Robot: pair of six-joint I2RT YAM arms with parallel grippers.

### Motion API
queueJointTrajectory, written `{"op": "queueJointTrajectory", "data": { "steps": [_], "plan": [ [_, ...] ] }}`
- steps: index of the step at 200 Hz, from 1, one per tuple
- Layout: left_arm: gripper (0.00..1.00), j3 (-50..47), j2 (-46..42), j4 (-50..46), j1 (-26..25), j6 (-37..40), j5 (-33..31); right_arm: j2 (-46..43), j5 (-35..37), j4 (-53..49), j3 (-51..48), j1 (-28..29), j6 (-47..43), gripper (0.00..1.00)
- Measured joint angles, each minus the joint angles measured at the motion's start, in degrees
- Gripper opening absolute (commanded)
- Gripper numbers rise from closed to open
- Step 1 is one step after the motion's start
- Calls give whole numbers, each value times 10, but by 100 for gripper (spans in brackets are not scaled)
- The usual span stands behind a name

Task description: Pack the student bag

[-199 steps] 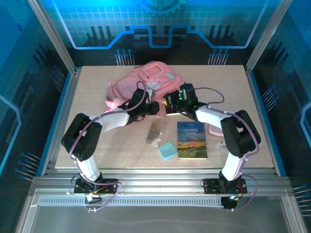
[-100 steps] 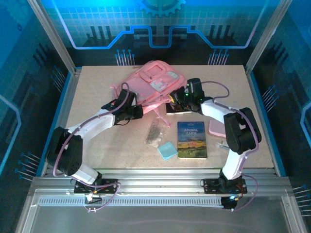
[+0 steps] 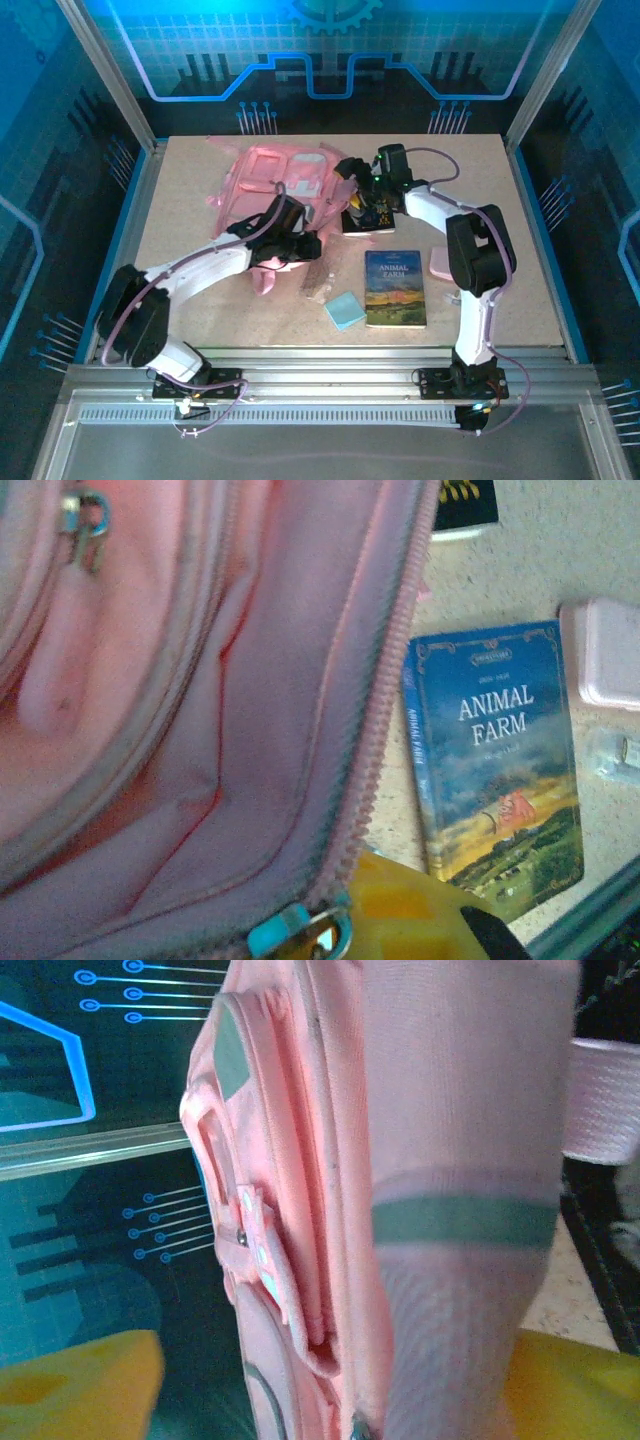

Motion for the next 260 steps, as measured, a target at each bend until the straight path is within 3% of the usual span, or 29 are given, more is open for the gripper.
{"op": "queueJointTrajectory", "data": {
  "steps": [31, 63, 107, 119, 137, 150, 166, 203, 260],
  "plan": [
    [0, 61, 72, 12, -2, -4, 16, -80, -4, -43, -83, -16, -38, 100],
    [0, 83, 88, 14, -2, -5, 21, -158, -30, -50, -155, -14, -53, 96],
    [0, 83, 88, -2, -3, -4, 21, -149, -45, -16, -179, 29, -40, 89],
    [0, 83, 88, -8, -3, -4, 21, -129, -46, 11, -174, 47, -31, 81],
    [0, 83, 88, -16, -4, -4, 21, -95, -46, 42, -165, 62, -11, 60],
    [0, 83, 87, -23, -5, -4, 21, -71, -48, 58, -159, 65, 0, 39],
    [0, 83, 86, -34, -5, -4, 20, -54, -55, 71, -160, 65, 9, 0],
    [0, 93, 86, -82, -6, 14, -1, -53, -61, 81, -163, 66, 7, 0],
    [0, 105, 41, -162, 30, 52, -9, -53, -73, -19, -88, 44, -119, 0]
  ]
}}
